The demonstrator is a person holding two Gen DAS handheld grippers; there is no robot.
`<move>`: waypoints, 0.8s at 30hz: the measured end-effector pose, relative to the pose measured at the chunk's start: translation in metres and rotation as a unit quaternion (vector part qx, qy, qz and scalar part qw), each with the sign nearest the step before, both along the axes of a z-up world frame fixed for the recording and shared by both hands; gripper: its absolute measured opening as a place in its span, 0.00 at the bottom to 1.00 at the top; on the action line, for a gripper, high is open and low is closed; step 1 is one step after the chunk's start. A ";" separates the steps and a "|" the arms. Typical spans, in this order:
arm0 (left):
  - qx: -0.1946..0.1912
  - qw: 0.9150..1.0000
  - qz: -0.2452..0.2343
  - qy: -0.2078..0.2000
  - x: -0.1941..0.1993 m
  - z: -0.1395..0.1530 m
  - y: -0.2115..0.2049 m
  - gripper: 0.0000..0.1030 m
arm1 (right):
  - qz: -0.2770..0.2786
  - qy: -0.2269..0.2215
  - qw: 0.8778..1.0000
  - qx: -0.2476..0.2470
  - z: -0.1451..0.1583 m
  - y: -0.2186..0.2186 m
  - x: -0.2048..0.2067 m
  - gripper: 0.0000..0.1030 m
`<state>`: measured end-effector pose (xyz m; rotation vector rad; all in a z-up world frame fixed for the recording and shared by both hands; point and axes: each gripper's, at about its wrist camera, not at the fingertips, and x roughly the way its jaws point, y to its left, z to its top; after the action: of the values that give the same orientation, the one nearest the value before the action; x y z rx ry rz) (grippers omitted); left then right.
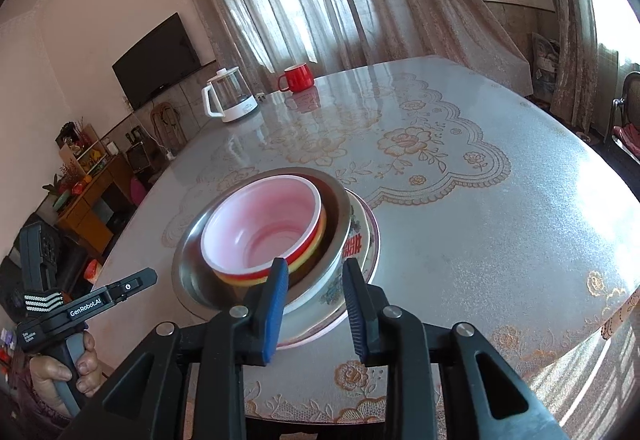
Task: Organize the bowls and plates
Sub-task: 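Open the right gripper and pull it back from the stack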
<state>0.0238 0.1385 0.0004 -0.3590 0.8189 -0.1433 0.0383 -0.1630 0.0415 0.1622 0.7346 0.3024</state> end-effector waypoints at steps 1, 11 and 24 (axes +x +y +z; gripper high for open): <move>0.000 1.000 -0.002 0.000 -0.001 -0.001 -0.001 0.27 | 0.002 0.000 1.000 -0.003 -0.001 0.004 -0.001 0.27; 0.010 1.000 -0.013 0.001 -0.009 -0.004 -0.012 0.27 | 0.011 0.024 1.000 -0.016 -0.020 0.018 -0.019 0.27; 0.028 0.997 -0.076 -0.003 0.006 -0.008 -0.049 0.34 | 0.037 0.133 0.990 0.003 -0.064 0.028 -0.009 0.32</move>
<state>0.0298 0.0896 -0.0079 -0.2435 0.8416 -0.2625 0.0297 -0.1354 -0.0227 0.1831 1.0050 0.3573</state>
